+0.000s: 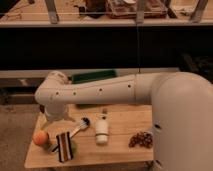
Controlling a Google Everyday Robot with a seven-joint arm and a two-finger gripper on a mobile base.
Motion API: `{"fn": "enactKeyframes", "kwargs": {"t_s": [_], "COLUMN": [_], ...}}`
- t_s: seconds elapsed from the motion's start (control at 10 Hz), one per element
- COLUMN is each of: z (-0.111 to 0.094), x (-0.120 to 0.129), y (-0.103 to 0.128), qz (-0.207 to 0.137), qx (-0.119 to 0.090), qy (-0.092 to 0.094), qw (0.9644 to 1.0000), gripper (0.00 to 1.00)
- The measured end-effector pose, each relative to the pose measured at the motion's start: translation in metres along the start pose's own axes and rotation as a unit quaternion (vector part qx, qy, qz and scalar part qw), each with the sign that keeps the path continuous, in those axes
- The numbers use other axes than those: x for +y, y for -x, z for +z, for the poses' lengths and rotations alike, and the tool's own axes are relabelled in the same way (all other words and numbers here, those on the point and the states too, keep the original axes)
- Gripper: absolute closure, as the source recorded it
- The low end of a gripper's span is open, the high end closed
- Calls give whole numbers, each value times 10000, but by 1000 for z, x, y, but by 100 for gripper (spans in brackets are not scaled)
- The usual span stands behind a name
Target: Place apple in table surface
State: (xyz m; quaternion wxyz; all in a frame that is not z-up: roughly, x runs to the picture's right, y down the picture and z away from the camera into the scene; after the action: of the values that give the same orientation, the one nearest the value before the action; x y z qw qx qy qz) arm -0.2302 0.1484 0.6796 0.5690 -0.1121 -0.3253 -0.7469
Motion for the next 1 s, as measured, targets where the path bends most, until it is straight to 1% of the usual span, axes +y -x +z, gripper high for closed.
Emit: {"fn": "enactKeyframes", "kwargs": {"t_s": [0.1, 0.2, 0.4, 0.5, 0.7, 0.8, 1.0], "z": [0, 4, 17, 23, 34, 41, 54], "x": [-10, -26, -47, -59, -72, -75, -76], "y": [-3, -6, -12, -14, -13, -11, -6], "qz": [-121, -276, -506, -665, -853, -924, -972], "qx": [16, -11, -96, -168, -299, -401, -563], "qy": [-58, -134, -223, -265, -302, -295, -274], "qw": [9999, 9995, 9984, 9973, 9954, 9945, 9933], "gripper": [20, 20, 20, 20, 20, 20, 20]}}
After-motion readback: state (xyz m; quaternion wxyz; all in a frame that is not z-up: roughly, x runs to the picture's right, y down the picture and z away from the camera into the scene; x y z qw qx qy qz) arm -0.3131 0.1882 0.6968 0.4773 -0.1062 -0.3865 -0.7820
